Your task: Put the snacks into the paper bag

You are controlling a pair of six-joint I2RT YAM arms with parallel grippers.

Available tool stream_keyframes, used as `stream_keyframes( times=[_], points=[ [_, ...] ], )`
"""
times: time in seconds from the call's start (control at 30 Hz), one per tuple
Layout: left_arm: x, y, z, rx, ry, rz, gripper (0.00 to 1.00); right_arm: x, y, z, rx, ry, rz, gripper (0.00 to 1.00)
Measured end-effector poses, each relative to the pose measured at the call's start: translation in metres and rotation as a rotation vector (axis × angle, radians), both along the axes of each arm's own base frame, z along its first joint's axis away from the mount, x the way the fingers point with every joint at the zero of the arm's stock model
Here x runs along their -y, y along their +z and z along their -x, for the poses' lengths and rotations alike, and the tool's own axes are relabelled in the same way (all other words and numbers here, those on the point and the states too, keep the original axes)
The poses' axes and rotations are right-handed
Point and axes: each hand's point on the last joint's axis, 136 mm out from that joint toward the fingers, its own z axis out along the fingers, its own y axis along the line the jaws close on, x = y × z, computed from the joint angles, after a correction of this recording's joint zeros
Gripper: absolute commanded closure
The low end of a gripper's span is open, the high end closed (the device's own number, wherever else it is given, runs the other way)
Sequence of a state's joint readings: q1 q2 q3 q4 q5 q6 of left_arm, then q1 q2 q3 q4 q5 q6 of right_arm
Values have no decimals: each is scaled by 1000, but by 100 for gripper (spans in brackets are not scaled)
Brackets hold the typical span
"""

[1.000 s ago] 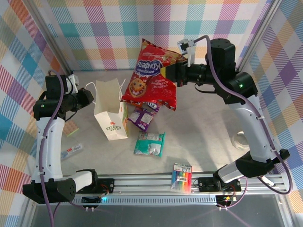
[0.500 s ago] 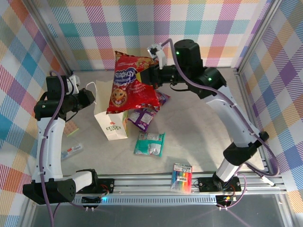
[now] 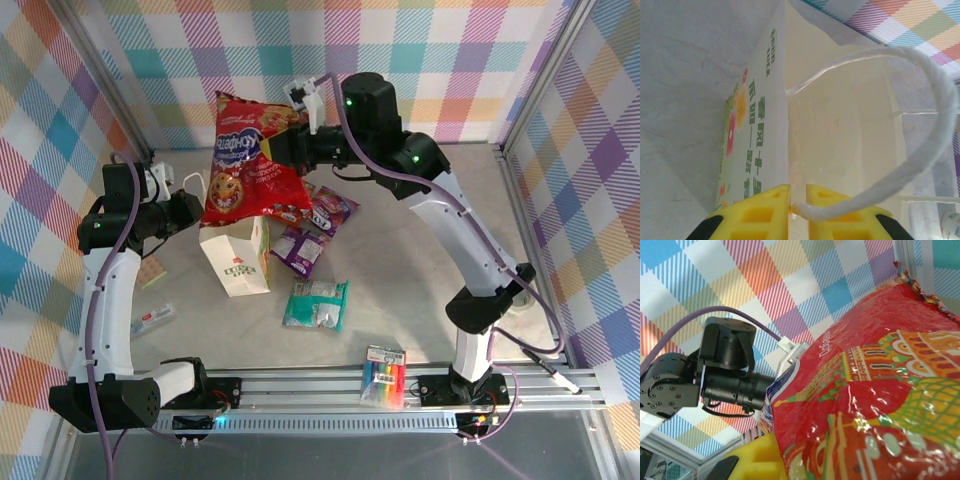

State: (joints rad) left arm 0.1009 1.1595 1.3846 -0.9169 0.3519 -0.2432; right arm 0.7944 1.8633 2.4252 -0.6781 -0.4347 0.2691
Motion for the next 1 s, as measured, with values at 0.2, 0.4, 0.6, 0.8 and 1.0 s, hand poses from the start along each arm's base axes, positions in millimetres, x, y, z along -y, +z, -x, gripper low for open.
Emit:
stream_keyframes(
  times=[0.2,0.4,0.6,0.8,1.0],
  points=[
    [2,2,0,13,-5,9,87,-19,-6,-10,1,1,-16,100],
    [2,-3,-1,11,-7,13,88,-34,-20,-24,-10,-14,-17,100],
    [2,-6,-1,2,-3,26,89,-34,-21,-31,15,-52,-7,100],
    [2,-6,-1,-1,5,36,89,-31,-25,-38,52,-92,23,100],
    [3,-3,1,8,2,39,90,-28,-31,-46,98,-142,68,100]
  ],
)
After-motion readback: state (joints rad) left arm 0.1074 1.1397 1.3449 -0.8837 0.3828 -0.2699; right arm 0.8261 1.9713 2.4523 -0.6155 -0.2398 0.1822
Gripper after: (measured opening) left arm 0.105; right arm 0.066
